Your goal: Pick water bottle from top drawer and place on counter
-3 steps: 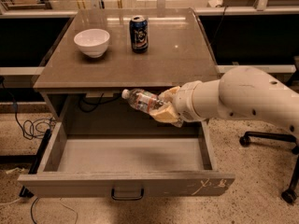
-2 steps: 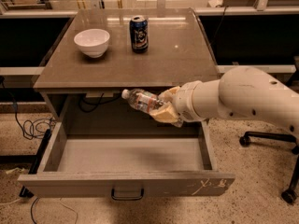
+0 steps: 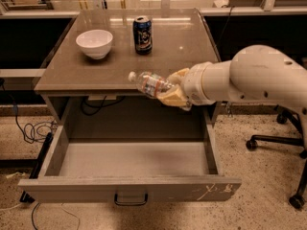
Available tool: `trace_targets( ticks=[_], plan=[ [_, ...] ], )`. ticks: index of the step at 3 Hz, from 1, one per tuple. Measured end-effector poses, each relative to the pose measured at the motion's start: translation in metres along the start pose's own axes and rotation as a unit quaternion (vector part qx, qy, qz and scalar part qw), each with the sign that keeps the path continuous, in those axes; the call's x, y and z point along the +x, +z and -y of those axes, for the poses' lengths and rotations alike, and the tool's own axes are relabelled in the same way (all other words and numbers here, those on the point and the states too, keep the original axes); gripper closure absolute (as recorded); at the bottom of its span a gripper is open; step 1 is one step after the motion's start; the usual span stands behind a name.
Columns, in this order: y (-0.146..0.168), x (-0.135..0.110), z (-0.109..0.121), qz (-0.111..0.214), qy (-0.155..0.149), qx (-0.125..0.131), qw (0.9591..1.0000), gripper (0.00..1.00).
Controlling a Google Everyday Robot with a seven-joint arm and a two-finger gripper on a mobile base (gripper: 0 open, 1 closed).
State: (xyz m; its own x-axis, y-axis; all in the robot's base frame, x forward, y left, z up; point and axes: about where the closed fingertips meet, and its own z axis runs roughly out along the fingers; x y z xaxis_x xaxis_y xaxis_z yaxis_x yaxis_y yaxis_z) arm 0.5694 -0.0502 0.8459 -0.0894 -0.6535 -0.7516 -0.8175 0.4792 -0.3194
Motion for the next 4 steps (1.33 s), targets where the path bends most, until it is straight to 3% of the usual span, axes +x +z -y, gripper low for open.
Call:
trace_targets(
  ticks=[2, 4],
  plan=[
    [-0.01, -0.037, 0.054, 0.0, -0.057, 0.016, 0.9983, 1.0],
    [0.036, -0.04, 0.093, -0.008, -0.087, -0.015, 0.996, 1.0]
  ],
)
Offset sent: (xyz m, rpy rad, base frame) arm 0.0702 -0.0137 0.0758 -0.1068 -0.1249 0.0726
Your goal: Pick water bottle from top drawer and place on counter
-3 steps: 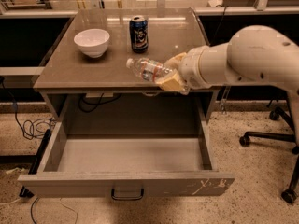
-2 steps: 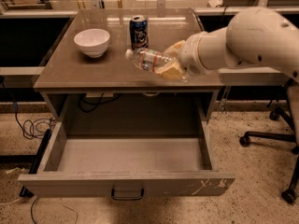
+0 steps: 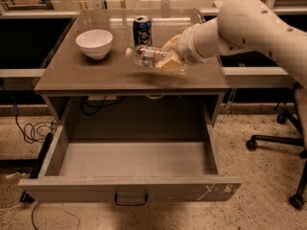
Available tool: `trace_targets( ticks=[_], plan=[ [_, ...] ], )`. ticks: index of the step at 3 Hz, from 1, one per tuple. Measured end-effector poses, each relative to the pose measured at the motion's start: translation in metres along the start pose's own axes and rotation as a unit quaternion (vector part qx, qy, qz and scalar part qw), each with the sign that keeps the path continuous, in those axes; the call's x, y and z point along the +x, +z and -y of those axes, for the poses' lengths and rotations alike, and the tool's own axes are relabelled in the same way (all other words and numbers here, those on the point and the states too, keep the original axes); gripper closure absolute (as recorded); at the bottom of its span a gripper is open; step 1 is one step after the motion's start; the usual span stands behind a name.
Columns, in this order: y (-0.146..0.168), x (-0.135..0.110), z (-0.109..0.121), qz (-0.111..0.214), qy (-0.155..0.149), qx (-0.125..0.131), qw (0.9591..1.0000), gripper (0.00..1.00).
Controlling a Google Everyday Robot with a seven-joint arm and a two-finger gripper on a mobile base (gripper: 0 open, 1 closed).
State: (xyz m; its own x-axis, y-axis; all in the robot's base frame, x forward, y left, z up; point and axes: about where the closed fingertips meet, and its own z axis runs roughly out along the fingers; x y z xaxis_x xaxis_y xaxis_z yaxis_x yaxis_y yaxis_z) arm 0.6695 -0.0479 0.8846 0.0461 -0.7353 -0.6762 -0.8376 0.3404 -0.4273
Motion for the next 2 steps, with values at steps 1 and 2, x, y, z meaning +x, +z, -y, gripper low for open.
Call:
trace_targets(
  ticks=[1, 2],
  plan=[
    [0.022, 0.015, 0.007, -0.007, 0.006, -0.016, 0.9998, 1.0],
    [0.035, 0.028, 0.007, -0.011, 0.016, -0.026, 0.9995, 1.0]
  ],
)
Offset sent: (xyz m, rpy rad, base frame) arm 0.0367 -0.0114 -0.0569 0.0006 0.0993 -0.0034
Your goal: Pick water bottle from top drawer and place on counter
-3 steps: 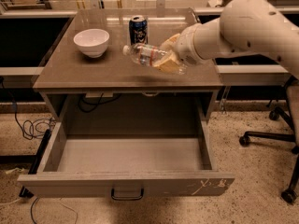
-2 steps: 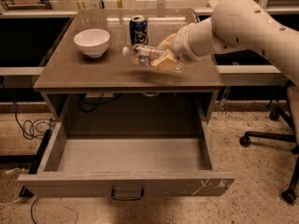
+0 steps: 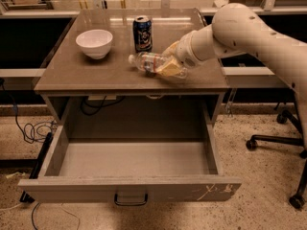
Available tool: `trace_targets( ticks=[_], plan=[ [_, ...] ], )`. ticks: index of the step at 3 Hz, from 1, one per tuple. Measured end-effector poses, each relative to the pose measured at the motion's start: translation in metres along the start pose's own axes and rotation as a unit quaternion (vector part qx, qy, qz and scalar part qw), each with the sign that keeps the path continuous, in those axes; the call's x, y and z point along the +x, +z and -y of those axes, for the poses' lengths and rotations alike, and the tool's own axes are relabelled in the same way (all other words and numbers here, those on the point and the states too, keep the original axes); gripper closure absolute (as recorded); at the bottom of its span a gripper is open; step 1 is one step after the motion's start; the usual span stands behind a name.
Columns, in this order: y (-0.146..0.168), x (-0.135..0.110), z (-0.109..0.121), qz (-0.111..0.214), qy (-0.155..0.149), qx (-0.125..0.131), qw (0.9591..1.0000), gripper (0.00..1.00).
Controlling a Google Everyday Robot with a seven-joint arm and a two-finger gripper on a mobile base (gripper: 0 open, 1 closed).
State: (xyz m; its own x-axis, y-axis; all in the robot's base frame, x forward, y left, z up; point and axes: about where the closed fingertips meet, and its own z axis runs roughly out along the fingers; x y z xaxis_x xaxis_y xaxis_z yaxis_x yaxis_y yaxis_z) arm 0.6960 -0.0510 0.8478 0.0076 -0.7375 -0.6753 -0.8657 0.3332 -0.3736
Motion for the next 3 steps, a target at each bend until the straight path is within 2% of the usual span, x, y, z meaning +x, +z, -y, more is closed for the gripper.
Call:
trace_targets(
  ticks=[1, 3],
  plan=[
    [0.0003, 0.0002, -0.0001, 0.0, 0.0, 0.0, 1.0, 0.73],
    [0.0004, 0.0001, -0.0001, 0.0, 0.0, 0.0, 1.0, 0.27]
  ],
)
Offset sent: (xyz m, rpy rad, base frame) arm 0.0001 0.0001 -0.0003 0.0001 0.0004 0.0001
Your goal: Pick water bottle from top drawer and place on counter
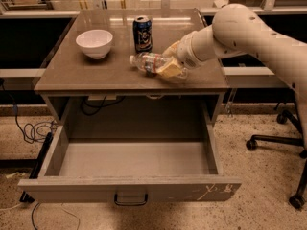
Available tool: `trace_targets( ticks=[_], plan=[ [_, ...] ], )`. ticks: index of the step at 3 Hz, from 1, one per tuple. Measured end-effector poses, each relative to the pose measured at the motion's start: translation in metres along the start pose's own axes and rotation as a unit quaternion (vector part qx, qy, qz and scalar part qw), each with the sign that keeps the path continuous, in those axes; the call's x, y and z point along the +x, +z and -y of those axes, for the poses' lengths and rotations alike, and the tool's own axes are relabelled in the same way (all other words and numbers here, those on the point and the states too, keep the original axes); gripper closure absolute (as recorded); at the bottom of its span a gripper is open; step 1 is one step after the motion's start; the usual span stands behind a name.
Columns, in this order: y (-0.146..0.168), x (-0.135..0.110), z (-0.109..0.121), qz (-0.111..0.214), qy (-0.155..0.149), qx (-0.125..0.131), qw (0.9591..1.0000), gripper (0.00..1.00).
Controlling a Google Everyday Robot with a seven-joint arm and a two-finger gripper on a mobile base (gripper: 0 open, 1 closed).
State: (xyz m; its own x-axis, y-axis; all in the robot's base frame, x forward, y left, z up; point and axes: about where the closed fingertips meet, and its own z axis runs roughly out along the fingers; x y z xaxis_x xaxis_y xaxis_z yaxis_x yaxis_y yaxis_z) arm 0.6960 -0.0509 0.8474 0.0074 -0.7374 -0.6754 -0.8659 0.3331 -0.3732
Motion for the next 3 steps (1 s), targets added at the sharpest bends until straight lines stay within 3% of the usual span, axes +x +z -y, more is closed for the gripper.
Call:
trace_targets(
  ticks=[1, 3],
  plan=[
    [0.0, 0.0, 0.0, 0.0, 0.0, 0.0, 1.0, 0.03],
    [0.0001, 0.0, 0.0, 0.0, 0.0, 0.0, 1.0, 0.0]
  ],
)
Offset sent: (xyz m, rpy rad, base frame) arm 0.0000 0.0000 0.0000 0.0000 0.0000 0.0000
